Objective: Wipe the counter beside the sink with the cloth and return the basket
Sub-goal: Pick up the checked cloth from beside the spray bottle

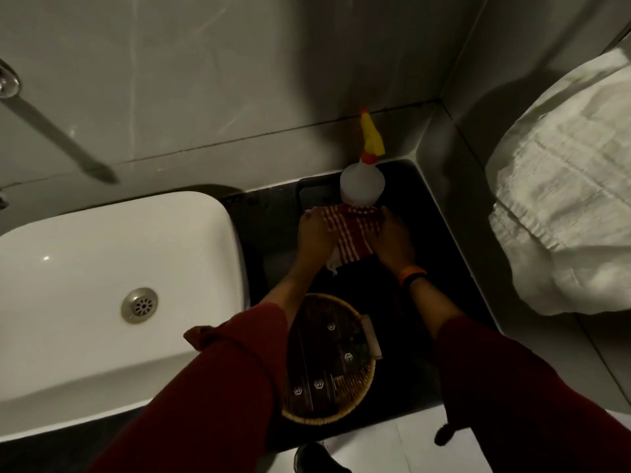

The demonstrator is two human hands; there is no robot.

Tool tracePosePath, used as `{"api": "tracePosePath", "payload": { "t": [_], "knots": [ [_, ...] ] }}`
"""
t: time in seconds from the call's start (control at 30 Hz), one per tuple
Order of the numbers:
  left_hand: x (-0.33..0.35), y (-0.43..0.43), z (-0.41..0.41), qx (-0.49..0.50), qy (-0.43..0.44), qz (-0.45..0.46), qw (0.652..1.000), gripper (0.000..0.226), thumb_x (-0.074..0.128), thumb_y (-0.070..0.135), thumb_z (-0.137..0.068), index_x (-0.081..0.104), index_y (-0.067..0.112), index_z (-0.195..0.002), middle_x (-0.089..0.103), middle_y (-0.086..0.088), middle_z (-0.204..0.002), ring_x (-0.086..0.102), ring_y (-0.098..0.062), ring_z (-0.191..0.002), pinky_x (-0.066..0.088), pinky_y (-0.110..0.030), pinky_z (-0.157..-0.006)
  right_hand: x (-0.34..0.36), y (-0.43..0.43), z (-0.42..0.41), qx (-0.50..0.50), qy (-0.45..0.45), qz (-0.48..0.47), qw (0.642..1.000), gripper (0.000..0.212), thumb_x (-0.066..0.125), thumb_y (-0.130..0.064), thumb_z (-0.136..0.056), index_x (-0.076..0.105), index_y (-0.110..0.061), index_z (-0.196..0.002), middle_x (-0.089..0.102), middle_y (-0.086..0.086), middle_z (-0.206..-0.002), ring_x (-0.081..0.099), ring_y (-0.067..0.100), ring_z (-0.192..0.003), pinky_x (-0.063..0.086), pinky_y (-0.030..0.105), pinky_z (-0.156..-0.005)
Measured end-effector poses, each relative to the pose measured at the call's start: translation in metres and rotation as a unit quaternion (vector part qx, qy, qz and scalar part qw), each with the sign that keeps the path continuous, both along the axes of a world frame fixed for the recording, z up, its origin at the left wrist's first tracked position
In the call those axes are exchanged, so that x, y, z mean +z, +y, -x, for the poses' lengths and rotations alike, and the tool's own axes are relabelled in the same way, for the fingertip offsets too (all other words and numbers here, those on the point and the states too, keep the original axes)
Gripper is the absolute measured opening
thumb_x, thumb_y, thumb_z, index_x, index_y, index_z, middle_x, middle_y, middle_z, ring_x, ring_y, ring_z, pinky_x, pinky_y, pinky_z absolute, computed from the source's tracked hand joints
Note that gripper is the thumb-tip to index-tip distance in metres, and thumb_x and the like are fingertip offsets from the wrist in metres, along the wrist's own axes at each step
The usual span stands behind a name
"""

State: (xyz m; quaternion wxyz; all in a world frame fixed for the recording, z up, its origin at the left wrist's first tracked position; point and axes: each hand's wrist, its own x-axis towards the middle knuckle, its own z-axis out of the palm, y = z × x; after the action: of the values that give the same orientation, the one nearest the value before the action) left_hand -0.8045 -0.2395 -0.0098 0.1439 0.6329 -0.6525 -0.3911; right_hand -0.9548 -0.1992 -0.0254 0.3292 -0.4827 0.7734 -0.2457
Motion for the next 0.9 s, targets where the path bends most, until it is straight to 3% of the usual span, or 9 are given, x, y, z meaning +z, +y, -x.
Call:
{"api": "tracePosePath", "payload": {
  "t": [0.1,0.17,0.27,0.33,0.4,0.53,0.63,0.8,0.9],
  "knots": [
    [-0.02,-0.015,0.007,0.063,-0.042,-0.04,0.996,0.048,0.056,0.011,-0.098,0.043,-0.002,-0.142,0.048,-0.026,-0.143,0.048,-0.039,-0.132,0.042,-0.045,-0.113,-0.015,-0.016,0.003,0.028,0.094,-0.055,0.994,0.059,0.054,-0.027,-0.1,0.033,-0.009,-0.152,0.039,0.017,-0.156,0.037,0.04,-0.143,0.036,0.051,-0.116],
    [-0.029,-0.019,0.009,0.102,-0.04,-0.057,0.992,0.054,0.058,0.01,-0.098,0.036,-0.001,-0.146,0.045,-0.024,-0.145,0.049,-0.037,-0.132,0.044,-0.044,-0.111,-0.019,-0.02,0.003,0.019,0.144,-0.059,0.988,0.048,0.053,-0.027,-0.1,0.046,-0.007,-0.143,0.047,0.02,-0.148,0.043,0.04,-0.137,0.042,0.052,-0.11],
    [-0.032,-0.022,0.008,0.121,0.006,-0.068,0.99,0.013,0.056,0.015,-0.1,0.059,0.003,-0.098,0.064,-0.013,-0.099,0.063,-0.026,-0.092,0.053,-0.033,-0.076,-0.013,-0.018,-0.005,-0.022,0.119,-0.006,0.993,0.035,0.051,-0.034,-0.101,0.066,-0.002,-0.101,0.066,0.024,-0.116,0.062,0.041,-0.11,0.055,0.049,-0.088],
    [-0.027,-0.021,0.002,0.122,0.054,-0.091,0.987,0.036,0.061,0.024,-0.096,0.047,0.013,-0.064,0.052,-0.002,-0.066,0.053,-0.015,-0.061,0.042,-0.025,-0.052,-0.001,-0.011,-0.011,-0.051,0.08,0.021,0.995,0.041,0.052,-0.039,-0.099,0.063,-0.004,-0.083,0.068,0.024,-0.103,0.064,0.041,-0.1,0.057,0.048,-0.081],
    [-0.008,-0.016,-0.011,0.119,0.104,-0.118,0.98,0.042,0.067,0.032,-0.087,0.044,0.016,-0.056,0.05,0.001,-0.059,0.049,-0.012,-0.053,0.039,-0.024,-0.048,0.015,-0.001,-0.02,-0.097,0.037,0.06,0.993,0.039,0.053,-0.035,-0.097,0.062,-0.001,-0.082,0.066,0.023,-0.104,0.061,0.04,-0.104,0.054,0.053,-0.086],
    [0.032,0.006,-0.052,0.123,0.226,-0.135,0.957,0.024,0.064,0.031,-0.067,0.069,0.014,-0.084,0.074,-0.011,-0.088,0.072,-0.03,-0.086,0.061,-0.04,-0.081,0.051,0.025,-0.05,-0.207,-0.111,0.155,0.96,0.025,0.051,-0.024,-0.094,0.062,-0.01,-0.077,0.069,0.013,-0.09,0.066,0.024,-0.091,0.055,0.04,-0.081],
    [0.062,0.033,-0.096,0.116,0.303,-0.116,0.939,0.017,0.062,0.026,-0.067,0.069,0.022,-0.082,0.075,-0.002,-0.072,0.074,-0.022,-0.078,0.06,-0.021,-0.061,0.082,0.043,-0.095,-0.252,-0.21,0.208,0.922,0.024,0.049,-0.029,-0.09,0.061,-0.029,-0.069,0.064,-0.013,-0.074,0.061,-0.01,-0.064,0.049,0.018,-0.065],
    [0.11,0.091,-0.209,0.097,0.39,-0.05,0.914,0.022,0.06,0.027,-0.088,0.066,0.009,-0.097,0.065,0.001,-0.062,0.062,-0.014,-0.053,0.051,-0.026,-0.048,0.114,0.071,-0.19,-0.195,-0.208,0.204,0.937,0.028,0.043,-0.028,-0.096,0.064,-0.02,-0.08,0.066,0.007,-0.079,0.063,0.016,-0.075,0.055,0.046,-0.078],
    [0.122,0.128,-0.297,0.169,0.416,-0.042,0.892,0.015,0.06,0.017,-0.093,0.061,0.015,-0.108,0.069,0.003,-0.07,0.066,-0.007,-0.06,0.055,-0.025,-0.055,0.126,0.099,-0.275,-0.159,-0.279,0.187,0.929,0.033,0.042,-0.033,-0.1,0.071,-0.039,-0.085,0.073,-0.017,-0.081,0.068,-0.005,-0.079,0.054,0.02,-0.073]
  ]
}}
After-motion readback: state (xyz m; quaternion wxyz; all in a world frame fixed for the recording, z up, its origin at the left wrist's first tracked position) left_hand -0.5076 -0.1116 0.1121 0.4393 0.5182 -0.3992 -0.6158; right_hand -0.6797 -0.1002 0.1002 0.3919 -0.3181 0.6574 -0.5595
